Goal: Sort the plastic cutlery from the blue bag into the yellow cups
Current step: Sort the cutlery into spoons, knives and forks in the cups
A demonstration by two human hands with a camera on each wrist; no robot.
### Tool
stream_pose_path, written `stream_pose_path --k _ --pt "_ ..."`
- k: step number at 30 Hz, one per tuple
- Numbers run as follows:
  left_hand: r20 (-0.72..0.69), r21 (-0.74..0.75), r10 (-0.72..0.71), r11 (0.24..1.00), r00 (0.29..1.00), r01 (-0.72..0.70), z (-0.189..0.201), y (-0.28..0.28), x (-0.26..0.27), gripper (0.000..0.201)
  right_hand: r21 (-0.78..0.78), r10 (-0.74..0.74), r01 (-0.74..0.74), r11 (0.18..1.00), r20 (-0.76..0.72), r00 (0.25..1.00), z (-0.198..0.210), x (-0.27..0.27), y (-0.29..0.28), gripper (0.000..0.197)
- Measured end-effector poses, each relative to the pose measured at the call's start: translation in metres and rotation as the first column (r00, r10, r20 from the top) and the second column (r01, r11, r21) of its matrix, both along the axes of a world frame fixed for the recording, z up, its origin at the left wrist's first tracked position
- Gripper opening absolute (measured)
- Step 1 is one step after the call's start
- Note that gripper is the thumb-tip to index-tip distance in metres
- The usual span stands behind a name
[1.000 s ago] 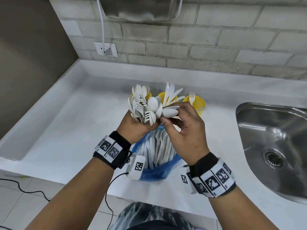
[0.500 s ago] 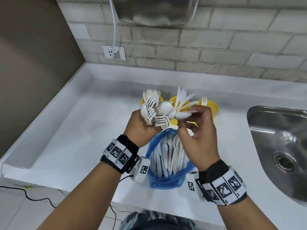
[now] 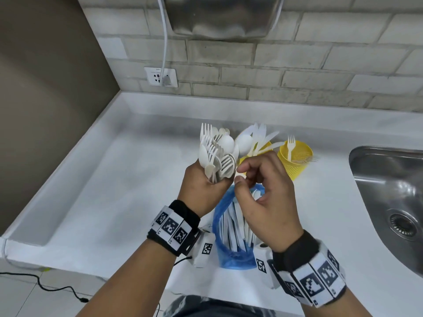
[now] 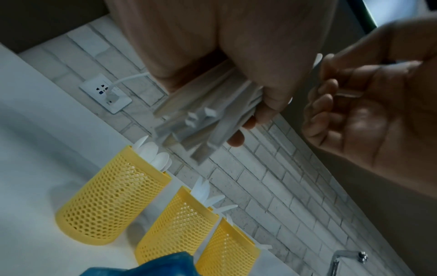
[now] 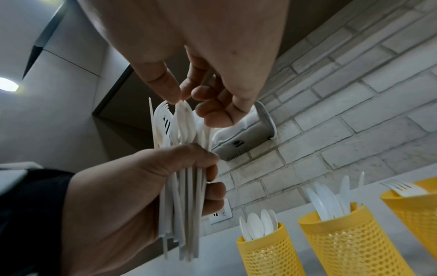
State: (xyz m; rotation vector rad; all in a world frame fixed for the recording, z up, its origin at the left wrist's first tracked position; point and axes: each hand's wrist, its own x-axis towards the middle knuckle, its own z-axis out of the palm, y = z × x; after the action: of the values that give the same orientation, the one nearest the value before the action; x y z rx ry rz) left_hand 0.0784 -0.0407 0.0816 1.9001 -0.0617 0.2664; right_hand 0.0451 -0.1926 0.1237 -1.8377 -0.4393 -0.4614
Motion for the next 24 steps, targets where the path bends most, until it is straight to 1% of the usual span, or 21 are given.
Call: stream_pose_path --k 1,4,8,10,11,13,16,17,18,19,21,24 --pt "-0.001 -0.011 -0.014 1.0 1.0 0.014 0.0 0.001 0.001 0.017 0.004 0.0 0.0 1.0 -0.012 1.0 0.0 0.001 0.0 0.017" --pt "0.01 -0.042 -0.046 0.998 0.999 0.046 0.005 0.004 0.003 0.008 0.004 0.006 -0.005 1.0 -0.02 1.0 0.003 0.008 0.003 0.022" --pt "0.036 -0.162 -0.065 0.984 0.997 0.07 0.012 0.006 0.007 0.023 0.027 0.012 -0.011 1.0 -0.018 1.0 0.008 0.023 0.007 0.024" --pt "0.052 -0.161 -0.048 0.985 0.997 0.056 0.013 0.01 0.011 0.025 0.08 0.018 -0.015 0.997 -0.028 0.999 0.012 0.031 0.006 0.025" --pt "0.059 -0.151 -0.038 0.987 0.998 0.046 0.012 0.011 0.013 0.029 0.085 0.023 -0.022 0.996 -0.011 1.0 0.015 0.034 0.005 0.024" --pt "0.063 -0.142 -0.006 0.99 0.998 0.015 0.01 0.014 0.019 0.037 0.004 0.063 -0.063 0.998 0.066 0.996 0.02 0.037 0.001 0.019" --pt "0.082 -0.156 0.043 0.987 0.996 -0.029 0.005 0.016 0.027 0.041 -0.177 0.146 -0.119 0.977 0.143 0.979 0.02 0.04 0.004 0.01" --pt "0.082 -0.167 0.057 0.985 0.995 -0.042 0.003 0.015 0.031 0.047 -0.22 0.144 -0.108 0.969 0.154 0.977 0.018 0.042 0.006 0.007" --pt "0.083 -0.167 0.073 0.984 0.994 -0.058 0.001 0.015 0.034 0.047 -0.251 0.122 -0.077 0.965 0.167 0.978 0.014 0.044 0.008 0.004" --pt "0.084 -0.149 0.094 0.986 0.992 -0.081 0.0 0.014 0.037 0.042 -0.267 0.086 -0.035 0.963 0.182 0.979 0.01 0.047 0.011 0.003" --pt "0.084 -0.108 0.13 0.987 0.988 -0.121 -0.002 0.012 0.04 0.035 -0.257 0.012 0.045 0.965 0.215 0.977 0.005 0.05 0.013 0.003" --pt "0.052 -0.149 0.164 0.977 0.985 -0.154 -0.007 0.012 0.044 0.035 -0.211 -0.047 0.095 0.973 0.218 0.975 0.005 0.053 0.014 0.006"
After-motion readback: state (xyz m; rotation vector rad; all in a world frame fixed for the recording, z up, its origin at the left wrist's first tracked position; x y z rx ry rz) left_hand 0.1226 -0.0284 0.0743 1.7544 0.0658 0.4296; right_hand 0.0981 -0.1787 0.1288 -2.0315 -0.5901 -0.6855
